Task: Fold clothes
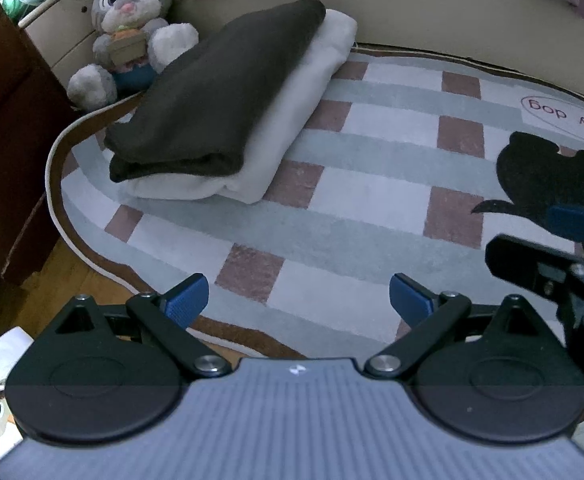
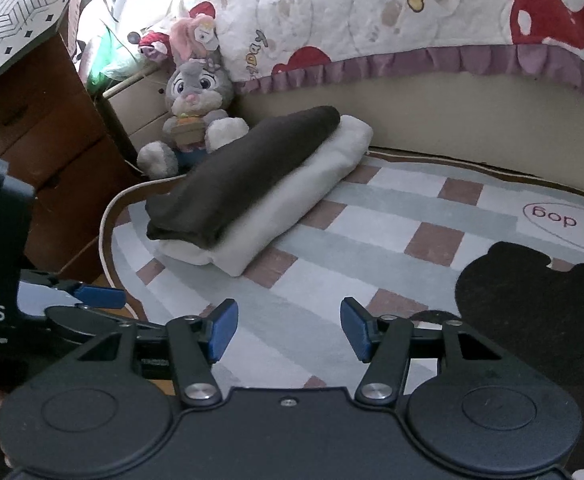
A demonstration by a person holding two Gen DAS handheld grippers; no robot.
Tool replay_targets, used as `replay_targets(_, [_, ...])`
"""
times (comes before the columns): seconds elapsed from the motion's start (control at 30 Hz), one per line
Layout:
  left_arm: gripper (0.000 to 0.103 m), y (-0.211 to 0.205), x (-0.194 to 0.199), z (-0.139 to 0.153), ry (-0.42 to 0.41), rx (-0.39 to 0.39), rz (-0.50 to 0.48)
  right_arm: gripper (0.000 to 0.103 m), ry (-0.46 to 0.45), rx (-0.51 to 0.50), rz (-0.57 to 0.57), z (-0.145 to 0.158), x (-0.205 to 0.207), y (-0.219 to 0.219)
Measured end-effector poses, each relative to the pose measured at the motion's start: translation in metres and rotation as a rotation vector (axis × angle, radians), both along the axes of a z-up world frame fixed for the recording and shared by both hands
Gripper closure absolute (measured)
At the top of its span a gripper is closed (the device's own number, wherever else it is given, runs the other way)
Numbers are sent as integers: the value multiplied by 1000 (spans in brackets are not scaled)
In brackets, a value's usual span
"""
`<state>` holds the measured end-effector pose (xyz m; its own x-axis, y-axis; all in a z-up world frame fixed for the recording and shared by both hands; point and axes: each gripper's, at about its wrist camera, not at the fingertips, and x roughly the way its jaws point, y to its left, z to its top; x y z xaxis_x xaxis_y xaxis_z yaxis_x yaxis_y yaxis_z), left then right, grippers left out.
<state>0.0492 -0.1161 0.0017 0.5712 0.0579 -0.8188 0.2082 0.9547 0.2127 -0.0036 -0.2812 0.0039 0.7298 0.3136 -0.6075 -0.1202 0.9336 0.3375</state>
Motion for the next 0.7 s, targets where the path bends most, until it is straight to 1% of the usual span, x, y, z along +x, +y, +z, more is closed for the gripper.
replay_targets(0.43, [2, -2, -3, 1, -53, 45, -2, 40, 25, 26, -9, -4, -1, -2])
replay_targets(0.7, [2, -2, -2, 0, -43, 45, 9, 39, 26, 34, -6, -5, -1, -3])
